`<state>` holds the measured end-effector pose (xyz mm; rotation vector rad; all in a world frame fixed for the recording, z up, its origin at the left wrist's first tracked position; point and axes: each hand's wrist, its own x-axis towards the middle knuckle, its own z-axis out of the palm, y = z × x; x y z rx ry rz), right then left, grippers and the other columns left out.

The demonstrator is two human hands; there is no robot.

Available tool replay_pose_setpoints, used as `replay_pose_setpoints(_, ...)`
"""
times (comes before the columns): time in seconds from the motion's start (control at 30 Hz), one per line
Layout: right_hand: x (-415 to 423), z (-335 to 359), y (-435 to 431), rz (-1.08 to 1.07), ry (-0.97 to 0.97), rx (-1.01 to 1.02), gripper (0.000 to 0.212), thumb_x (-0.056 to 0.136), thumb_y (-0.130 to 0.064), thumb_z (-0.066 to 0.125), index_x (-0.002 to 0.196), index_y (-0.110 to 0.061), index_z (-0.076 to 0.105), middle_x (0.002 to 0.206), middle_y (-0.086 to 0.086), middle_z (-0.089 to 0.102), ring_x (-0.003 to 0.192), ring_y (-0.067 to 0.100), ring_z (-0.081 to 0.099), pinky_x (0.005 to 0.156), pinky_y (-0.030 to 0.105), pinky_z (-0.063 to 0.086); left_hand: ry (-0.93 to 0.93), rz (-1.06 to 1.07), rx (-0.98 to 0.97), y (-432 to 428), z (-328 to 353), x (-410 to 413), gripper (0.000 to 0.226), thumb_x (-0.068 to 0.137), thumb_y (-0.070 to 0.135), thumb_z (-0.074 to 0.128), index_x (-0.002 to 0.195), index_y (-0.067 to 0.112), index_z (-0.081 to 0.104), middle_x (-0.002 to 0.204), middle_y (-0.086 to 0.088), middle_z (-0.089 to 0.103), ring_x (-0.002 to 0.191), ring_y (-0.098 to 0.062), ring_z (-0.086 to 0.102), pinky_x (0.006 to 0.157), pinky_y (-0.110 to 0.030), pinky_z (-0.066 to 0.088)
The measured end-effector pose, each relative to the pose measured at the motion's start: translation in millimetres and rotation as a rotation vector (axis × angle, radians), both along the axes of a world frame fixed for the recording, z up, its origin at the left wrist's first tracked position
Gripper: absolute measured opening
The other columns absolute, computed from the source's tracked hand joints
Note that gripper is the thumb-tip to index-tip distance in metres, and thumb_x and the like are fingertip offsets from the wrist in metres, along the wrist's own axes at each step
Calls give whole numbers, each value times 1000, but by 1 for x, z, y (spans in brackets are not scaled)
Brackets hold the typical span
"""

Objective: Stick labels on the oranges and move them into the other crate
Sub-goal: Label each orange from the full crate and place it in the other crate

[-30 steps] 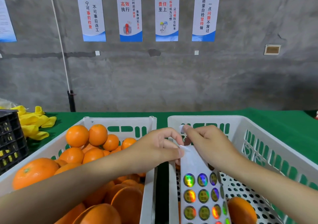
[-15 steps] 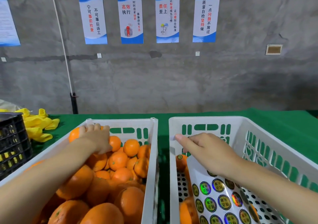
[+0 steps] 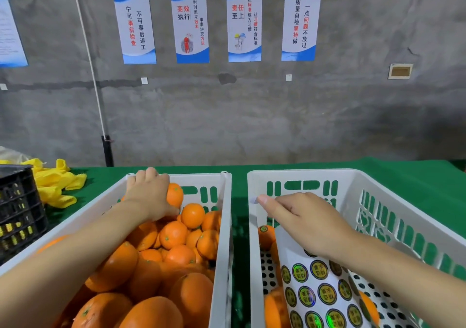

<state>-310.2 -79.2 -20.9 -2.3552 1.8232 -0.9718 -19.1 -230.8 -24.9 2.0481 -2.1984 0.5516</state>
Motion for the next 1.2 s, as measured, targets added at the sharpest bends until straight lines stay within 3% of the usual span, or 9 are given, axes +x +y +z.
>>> replay_pose_setpoints(0.1,-1,4,1,-28,-24,-92,54,89,-72,25,69,-34,57,42,-7,46,44,8,47,44,20,28,353,-192,-91,16,10,-13,64,69,62,76,109,22,46,107,-4,60,92,-24,58,78,-38,48)
replay_pose_setpoints(0.17,-3,6,0,-67,-16,-152,39,93,-66,37,99,-39,65,42,-9,50,47,3,53,43,17,27,622,-298,-26,34,15,-31,62,64,66,74,105,28,47,93,4,64,81,-18,61,71,-37,51)
replay_pose_setpoints(0.23,-5,7,-2,-98,-14,-225,34,93,-56,49,116,-36,65,42,-9,49,53,1,56,45,18,31,836,-408,42,53,18,-53,63,55,75,67,102,34,54,89,11,67,77,-9,65,71,-34,54)
replay_pose_setpoints(0.33,-6,10,0,-99,-79,-320,40,89,-55,50,117,-32,66,44,-10,46,48,6,52,49,26,43,1052,-570,153,79,17,-85,62,53,79,66,100,39,60,87,15,71,74,1,68,65,-23,53)
replay_pose_setpoints(0.4,-6,12,2,-102,-112,-371,35,90,-51,54,113,-29,68,43,-10,43,47,5,49,50,27,43,1135,-653,236,91,11,-97,61,54,75,70,104,41,62,91,21,72,79,2,69,67,-20,54)
replay_pose_setpoints(0.5,-4,15,5,-92,-100,-431,22,91,-40,63,105,-26,72,41,-11,38,43,5,44,49,27,41,1159,-726,346,102,1,-101,63,56,72,74,111,44,62,101,24,71,92,3,69,77,-23,58)
replay_pose_setpoints(0.8,1,14,10,29,17,-434,15,88,-32,68,98,-24,75,41,-19,24,40,-9,30,48,15,25,1090,-789,366,109,-7,-102,52,62,77,68,107,56,54,105,39,61,98,14,60,68,-7,51)
replay_pose_setpoints(0.9,4,14,10,57,14,-421,19,85,-35,60,91,-25,76,41,-21,24,40,-10,30,46,14,24,1069,-787,362,107,-8,-101,52,66,75,70,111,55,54,107,37,61,99,13,61,70,-9,53)
replay_pose_setpoints(1.2,3,15,12,116,42,-374,19,88,-34,62,91,-25,79,37,-18,21,36,-3,37,48,11,22,1056,-773,374,104,-7,-100,53,71,69,71,116,45,58,101,29,66,95,7,64,70,-9,53)
